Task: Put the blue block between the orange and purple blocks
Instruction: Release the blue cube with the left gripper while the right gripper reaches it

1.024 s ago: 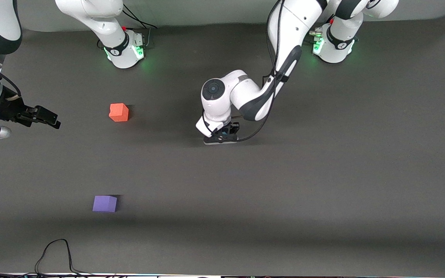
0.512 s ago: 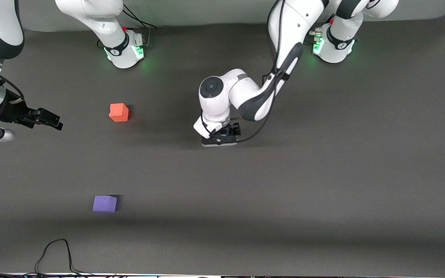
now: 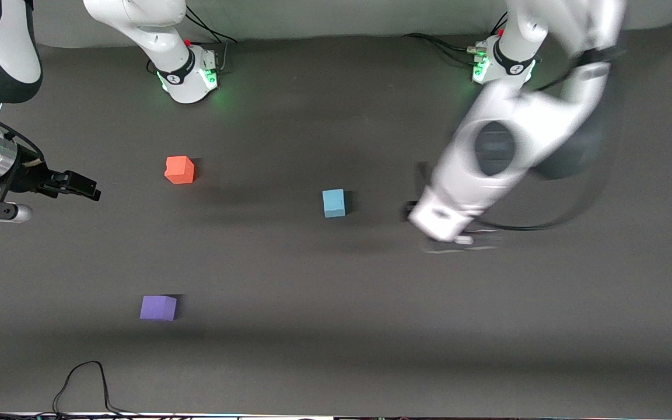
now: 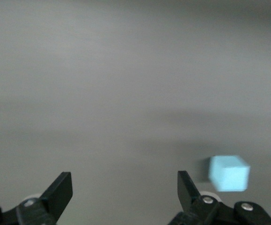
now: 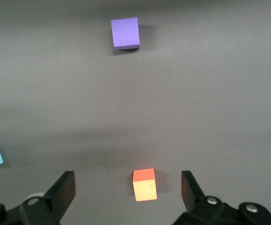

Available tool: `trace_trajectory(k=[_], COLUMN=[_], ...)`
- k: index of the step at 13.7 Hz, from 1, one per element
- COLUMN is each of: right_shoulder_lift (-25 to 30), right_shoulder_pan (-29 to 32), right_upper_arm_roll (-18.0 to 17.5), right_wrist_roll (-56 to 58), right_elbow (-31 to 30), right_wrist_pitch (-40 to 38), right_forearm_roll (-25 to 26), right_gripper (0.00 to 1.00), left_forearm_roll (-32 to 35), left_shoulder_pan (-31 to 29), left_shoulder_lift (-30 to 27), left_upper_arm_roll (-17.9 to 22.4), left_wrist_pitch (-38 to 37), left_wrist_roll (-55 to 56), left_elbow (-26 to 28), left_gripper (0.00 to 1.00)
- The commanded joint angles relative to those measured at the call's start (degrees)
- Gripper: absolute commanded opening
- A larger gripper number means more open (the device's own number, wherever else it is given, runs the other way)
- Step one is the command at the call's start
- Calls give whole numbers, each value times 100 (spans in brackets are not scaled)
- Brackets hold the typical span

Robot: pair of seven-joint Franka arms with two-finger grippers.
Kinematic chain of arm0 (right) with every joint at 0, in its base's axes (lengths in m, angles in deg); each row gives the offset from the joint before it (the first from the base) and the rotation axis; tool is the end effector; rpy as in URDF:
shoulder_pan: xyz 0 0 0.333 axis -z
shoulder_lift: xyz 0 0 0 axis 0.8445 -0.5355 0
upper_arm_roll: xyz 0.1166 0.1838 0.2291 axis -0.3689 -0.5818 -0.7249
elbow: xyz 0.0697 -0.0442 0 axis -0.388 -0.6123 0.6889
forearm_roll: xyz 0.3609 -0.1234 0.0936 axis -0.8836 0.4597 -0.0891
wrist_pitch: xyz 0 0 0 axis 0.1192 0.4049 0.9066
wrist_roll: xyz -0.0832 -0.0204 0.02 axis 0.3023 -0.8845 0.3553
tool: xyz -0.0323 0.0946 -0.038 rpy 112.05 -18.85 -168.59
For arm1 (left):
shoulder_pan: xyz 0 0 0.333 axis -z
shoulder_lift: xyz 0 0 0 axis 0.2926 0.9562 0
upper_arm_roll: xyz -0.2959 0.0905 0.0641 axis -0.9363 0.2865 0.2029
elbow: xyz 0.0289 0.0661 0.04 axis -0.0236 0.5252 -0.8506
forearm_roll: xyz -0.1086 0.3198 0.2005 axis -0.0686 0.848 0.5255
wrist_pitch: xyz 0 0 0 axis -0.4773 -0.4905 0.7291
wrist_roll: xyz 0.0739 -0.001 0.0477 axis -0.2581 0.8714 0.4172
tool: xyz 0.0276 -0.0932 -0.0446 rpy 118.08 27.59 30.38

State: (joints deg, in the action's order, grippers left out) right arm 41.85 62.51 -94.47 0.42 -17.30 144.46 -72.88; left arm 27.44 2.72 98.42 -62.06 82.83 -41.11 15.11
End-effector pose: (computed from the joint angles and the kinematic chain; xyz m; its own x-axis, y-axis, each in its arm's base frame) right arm 0.5675 -0.0011 0.5372 0.9925 -0.1123 -0.0491 -0.1140 -0.9929 -0.0346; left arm 0.6103 -0.2417 0.4959 0.9903 0.0884 -0.1073 0.0897 -0.9959 0.0068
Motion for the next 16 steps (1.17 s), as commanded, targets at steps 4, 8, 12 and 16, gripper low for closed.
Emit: trace_trajectory(k=[4, 8, 12, 16], right_shoulder_lift=[-576, -1289, -1921, -2712], right_shoulder_pan=[-1215, -2350, -2992, -4064], right_upper_arm_roll=[-36, -27, -18, 35], right_wrist_roll=[-736, -1751, -2231, -3390], right_elbow=[976, 1497, 1339, 1208], right_wrist_pitch=[-80, 112, 1060, 1983], right_forearm_roll=[-908, -829, -776, -287], right_gripper=[100, 100, 100, 100], left_forearm_roll=[-94, 196, 241, 241], left_shoulder_pan=[-2033, -2352, -2334, -2037], left_shoulder_lift=[-1167, -1625, -1828, -1845], left_upper_arm_roll=[-63, -63, -80, -19], left_wrist_pitch=[-921, -956, -1035, -1044], left_wrist_roll=[-2385, -2766, -2766, -2766], left_elbow=[695, 934, 934, 898], left_gripper=[100, 100, 100, 100])
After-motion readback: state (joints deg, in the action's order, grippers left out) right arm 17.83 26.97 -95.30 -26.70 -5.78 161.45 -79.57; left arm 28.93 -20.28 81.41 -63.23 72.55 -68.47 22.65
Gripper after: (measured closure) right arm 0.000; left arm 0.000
